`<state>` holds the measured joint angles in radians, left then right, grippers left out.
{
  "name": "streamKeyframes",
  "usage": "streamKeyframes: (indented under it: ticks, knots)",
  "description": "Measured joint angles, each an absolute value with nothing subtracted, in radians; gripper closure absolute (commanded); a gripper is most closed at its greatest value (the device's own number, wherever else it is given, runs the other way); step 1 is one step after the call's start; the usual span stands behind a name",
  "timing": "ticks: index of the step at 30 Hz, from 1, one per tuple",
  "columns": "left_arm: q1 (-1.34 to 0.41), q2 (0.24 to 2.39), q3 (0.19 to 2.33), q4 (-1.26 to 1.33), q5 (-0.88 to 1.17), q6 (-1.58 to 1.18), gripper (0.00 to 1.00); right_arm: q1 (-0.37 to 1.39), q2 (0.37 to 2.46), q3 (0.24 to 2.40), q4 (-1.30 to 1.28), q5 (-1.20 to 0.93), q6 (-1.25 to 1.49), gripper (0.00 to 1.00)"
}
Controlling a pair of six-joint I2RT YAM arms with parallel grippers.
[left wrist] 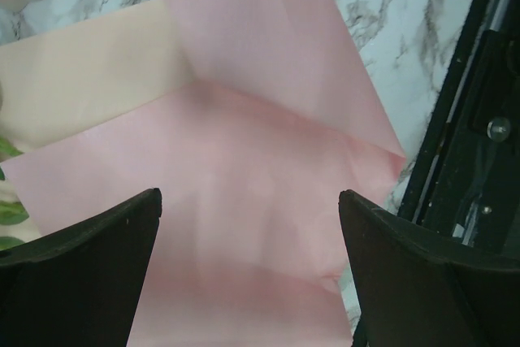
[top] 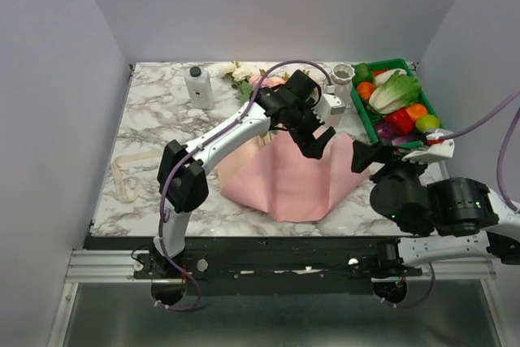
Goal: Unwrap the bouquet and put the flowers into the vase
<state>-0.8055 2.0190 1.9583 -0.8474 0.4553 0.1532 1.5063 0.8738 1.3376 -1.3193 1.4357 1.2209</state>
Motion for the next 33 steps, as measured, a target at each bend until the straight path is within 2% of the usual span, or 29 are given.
streamKeyframes:
  ticks: [6,12,18,24,29,33]
  knots:
    - [-0.823,1.938,1.893,-0.847,0.473,0.161,0.01,1.506,0.682,1.178,-0.881,1.456,0.691,0.0]
    - [-0.724,1.939,1.822,-0.827,0.344,0.126,0.01,1.506,0.61,1.153,-0.619,1.476,0.403,0.0]
    - [-0.591,2.053,1.826,-0.805,0.22,0.099,0.01,1.506,0.67,1.151,-0.541,1.477,0.293,0.0]
    - [-0.607,2.11,1.878,-0.841,0.207,0.106,0.05,1.506,0.649,1.15,-0.522,1.477,0.26,0.01]
    - [-0.619,2.112,1.918,-0.894,0.244,0.121,0.16,1.506,0.64,1.147,-0.512,1.478,0.26,0.02]
    - [-0.619,2.112,1.937,-0.935,0.267,0.139,0.15,1.506,0.641,1.142,-0.511,1.478,0.26,0.02]
